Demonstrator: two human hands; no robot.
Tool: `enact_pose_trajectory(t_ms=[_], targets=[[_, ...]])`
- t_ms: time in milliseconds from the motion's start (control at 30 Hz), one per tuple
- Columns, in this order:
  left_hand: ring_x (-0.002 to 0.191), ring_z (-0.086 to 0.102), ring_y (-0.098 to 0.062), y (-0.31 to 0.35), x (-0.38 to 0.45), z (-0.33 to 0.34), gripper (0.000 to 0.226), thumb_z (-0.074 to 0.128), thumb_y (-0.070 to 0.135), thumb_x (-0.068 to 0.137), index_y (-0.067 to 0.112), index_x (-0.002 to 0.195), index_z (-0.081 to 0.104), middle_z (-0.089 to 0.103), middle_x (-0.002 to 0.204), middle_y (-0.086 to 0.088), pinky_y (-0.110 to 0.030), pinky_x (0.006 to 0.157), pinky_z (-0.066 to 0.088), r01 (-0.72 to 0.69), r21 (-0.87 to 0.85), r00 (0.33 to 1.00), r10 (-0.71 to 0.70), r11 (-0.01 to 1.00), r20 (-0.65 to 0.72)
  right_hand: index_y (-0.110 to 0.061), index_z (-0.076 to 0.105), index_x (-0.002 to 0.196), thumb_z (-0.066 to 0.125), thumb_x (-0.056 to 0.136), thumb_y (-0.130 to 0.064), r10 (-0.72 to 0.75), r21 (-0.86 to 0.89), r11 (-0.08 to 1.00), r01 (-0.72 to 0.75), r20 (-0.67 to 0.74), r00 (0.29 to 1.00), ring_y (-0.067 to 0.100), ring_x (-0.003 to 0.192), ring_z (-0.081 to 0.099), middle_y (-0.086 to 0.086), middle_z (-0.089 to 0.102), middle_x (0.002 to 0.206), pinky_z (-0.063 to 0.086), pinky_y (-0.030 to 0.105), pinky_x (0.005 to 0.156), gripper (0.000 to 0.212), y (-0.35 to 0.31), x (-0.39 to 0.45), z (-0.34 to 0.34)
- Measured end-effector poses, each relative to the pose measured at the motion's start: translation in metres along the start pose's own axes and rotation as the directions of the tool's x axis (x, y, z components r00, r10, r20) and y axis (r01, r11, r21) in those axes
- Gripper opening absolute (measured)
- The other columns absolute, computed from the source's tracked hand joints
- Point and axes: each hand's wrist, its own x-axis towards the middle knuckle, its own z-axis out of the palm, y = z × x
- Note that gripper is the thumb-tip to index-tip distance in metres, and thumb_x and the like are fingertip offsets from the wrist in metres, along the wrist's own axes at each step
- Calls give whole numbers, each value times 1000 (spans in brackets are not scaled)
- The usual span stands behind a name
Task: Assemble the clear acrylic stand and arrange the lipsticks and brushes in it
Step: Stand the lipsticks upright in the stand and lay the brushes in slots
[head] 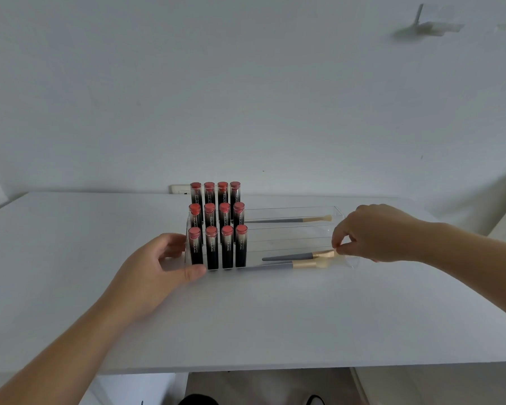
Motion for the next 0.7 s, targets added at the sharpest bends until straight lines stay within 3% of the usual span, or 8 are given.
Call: enact_pose_trajectory(t_ms=[67, 167, 233, 333, 467, 533, 600, 700], targets=[[114, 62, -6, -1, 0, 0, 96, 72, 83, 49, 31, 129, 62, 68, 121, 17, -32, 97, 47, 4, 7, 1000, -4, 1000, 0, -42, 70, 101, 55, 96, -46, -4, -2, 1000, 4, 51, 999, 3, 82, 55, -52, 43, 53, 35, 20, 61, 16, -2, -1, -1], [113, 63, -5, 0, 0, -1, 102, 69, 91, 44, 33, 128, 62, 68, 120, 18, -33, 98, 48, 7, 5, 1000, -7, 1000, 5, -46, 67, 105, 48, 98, -49, 28, 6, 1000, -29, 134, 991, -2, 82, 60, -25, 60, 46, 47, 22, 71, 21, -1, -3, 2], [113, 63, -6, 1, 0, -1, 106, 67, 94, 41, 34, 128, 62, 68, 120, 18, -35, 100, 48, 10, 6, 1000, -10, 1000, 7, -44, 67, 106, 46, 99, -46, 53, 49, 997, -64, 204, 978, -1, 64, 64, -13, 66, 48, 50, 23, 69, 23, 1, -2, 2], [114, 63, -6, 1, 0, 0, 104, 67, 94, 42, 34, 127, 62, 68, 120, 18, -37, 101, 49, 10, -1, 1000, -10, 1000, 11, -41, 68, 102, 50, 96, -42, 50, 130, 987, -93, 299, 953, 5, 40, 61, -6, 68, 51, 45, 21, 59, 19, 3, 2, -2], [112, 62, -1, 1, -1, 0, 83, 73, 83, 50, 42, 121, 62, 67, 117, 23, -29, 93, 46, 1, -15, 1000, 0, 1000, 20, -40, 71, 93, 58, 90, -44, 38, 91, 993, -69, 308, 951, 8, 38, 59, -3, 66, 47, 48, 22, 58, 14, 4, 8, -6], [112, 62, -1, 0, -1, 0, 77, 75, 75, 54, 41, 122, 61, 67, 117, 23, -28, 93, 46, -4, -15, 1000, 5, 1000, 15, -39, 71, 89, 60, 88, -45, 22, 42, 998, -36, 292, 956, 11, 46, 64, -5, 63, 43, 52, 24, 61, 13, 3, 12, -5], [109, 61, 3, 1, -1, 0, 69, 74, 74, 54, 46, 116, 60, 66, 114, 26, -23, 89, 45, -9, -8, 1000, 9, 1000, 11, -40, 69, 85, 60, 87, -47, -2, 5, 1000, 1, 266, 964, 14, 67, 71, -5, 59, 40, 56, 29, 72, 11, 4, 14, -2], [106, 59, 9, 2, -1, 0, 58, 73, 75, 54, 55, 106, 57, 63, 110, 32, -19, 85, 43, -17, -6, 1000, 17, 1000, 12, -40, 65, 79, 58, 88, -46, -16, -11, 1000, 19, 243, 970, 7, 80, 66, -5, 61, 44, 53, 29, 74, 12, 5, 13, 0]])
